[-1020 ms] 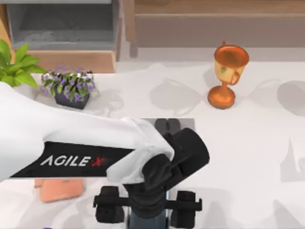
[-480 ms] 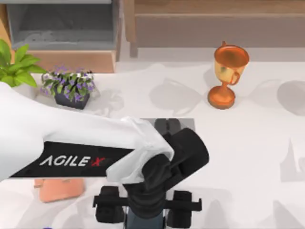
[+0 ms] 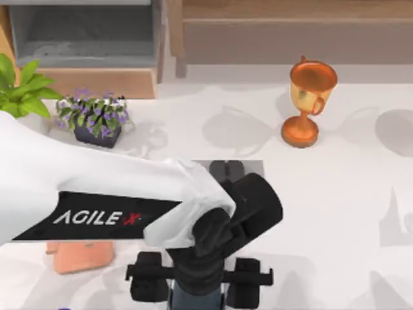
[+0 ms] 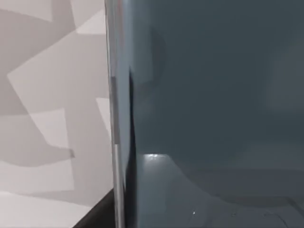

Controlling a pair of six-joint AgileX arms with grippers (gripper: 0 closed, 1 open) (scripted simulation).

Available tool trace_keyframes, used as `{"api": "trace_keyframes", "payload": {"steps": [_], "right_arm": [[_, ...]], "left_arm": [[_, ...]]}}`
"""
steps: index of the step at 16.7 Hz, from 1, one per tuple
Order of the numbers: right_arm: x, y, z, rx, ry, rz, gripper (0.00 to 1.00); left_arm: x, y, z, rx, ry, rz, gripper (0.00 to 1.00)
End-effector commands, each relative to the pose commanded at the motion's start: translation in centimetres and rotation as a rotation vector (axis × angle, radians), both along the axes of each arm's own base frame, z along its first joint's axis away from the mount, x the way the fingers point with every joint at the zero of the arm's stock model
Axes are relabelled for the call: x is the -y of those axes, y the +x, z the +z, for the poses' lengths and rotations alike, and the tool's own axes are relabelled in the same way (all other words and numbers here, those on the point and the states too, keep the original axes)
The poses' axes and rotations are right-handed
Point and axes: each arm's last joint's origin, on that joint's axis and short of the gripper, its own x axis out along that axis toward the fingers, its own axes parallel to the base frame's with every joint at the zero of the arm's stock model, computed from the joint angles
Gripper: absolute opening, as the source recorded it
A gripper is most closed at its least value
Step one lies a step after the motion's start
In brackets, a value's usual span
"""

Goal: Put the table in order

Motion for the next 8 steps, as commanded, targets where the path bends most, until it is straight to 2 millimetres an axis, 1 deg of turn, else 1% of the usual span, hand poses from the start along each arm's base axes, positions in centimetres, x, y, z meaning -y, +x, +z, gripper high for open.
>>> {"api": "trace_keyframes", "payload": {"steps": [5, 8], "right_arm": [[0.0, 0.0, 0.0, 0.000, 0.000, 0.000, 1.00], [0.0, 0.0, 0.0, 0.000, 0.000, 0.000, 1.00]], "left_arm": [[0.0, 0.0, 2.4, -0.001, 0.001, 0.000, 0.00], [0.0, 0.0, 2.9, 0.000, 0.000, 0.000, 0.00]]}}
